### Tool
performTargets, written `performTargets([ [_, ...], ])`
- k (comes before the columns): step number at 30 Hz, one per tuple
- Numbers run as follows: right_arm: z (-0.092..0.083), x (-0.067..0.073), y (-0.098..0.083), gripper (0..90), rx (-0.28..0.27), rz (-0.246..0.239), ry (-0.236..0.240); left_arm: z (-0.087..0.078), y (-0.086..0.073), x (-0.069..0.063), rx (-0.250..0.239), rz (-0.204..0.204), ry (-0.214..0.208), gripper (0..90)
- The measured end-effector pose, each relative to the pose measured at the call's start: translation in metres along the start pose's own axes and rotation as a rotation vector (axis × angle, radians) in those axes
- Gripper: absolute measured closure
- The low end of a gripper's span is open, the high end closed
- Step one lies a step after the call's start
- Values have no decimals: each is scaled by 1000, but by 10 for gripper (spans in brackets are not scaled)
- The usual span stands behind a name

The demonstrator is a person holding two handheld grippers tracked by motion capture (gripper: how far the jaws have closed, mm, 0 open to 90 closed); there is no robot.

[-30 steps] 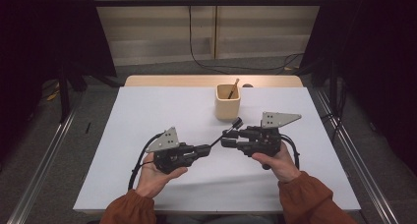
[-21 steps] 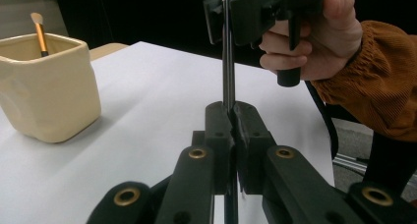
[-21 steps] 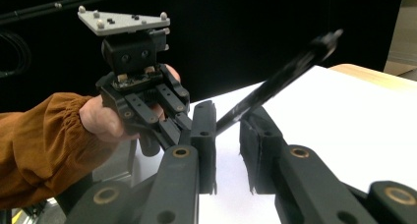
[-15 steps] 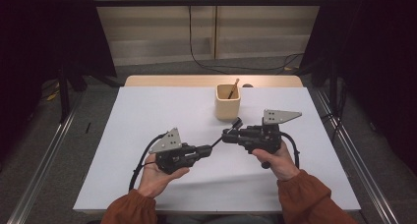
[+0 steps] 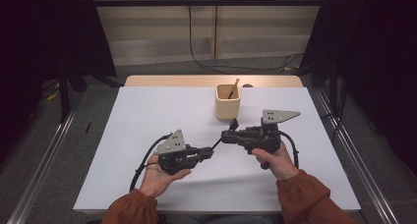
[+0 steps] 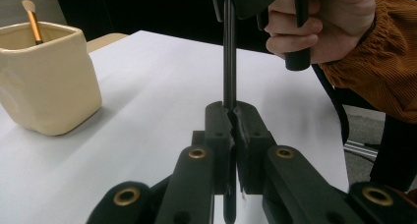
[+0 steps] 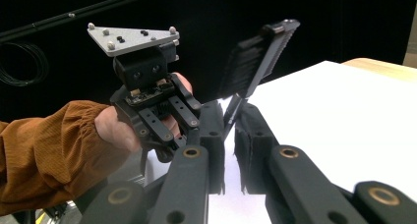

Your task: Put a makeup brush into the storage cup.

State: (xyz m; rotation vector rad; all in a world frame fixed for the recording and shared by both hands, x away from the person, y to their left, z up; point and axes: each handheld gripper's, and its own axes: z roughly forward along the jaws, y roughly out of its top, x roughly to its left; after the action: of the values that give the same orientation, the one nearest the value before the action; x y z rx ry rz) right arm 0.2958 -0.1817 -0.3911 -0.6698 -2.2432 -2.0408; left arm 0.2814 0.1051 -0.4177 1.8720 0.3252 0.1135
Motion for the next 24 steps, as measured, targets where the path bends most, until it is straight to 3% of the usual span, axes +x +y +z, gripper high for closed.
performTargets([
  [15,3,-1,2,854,13,10,27,-1,-1,3,4,-17,19,820],
  [24,-3,-1,3,854,14,-3,5,-5,-5,4,-19,-68,50,682],
])
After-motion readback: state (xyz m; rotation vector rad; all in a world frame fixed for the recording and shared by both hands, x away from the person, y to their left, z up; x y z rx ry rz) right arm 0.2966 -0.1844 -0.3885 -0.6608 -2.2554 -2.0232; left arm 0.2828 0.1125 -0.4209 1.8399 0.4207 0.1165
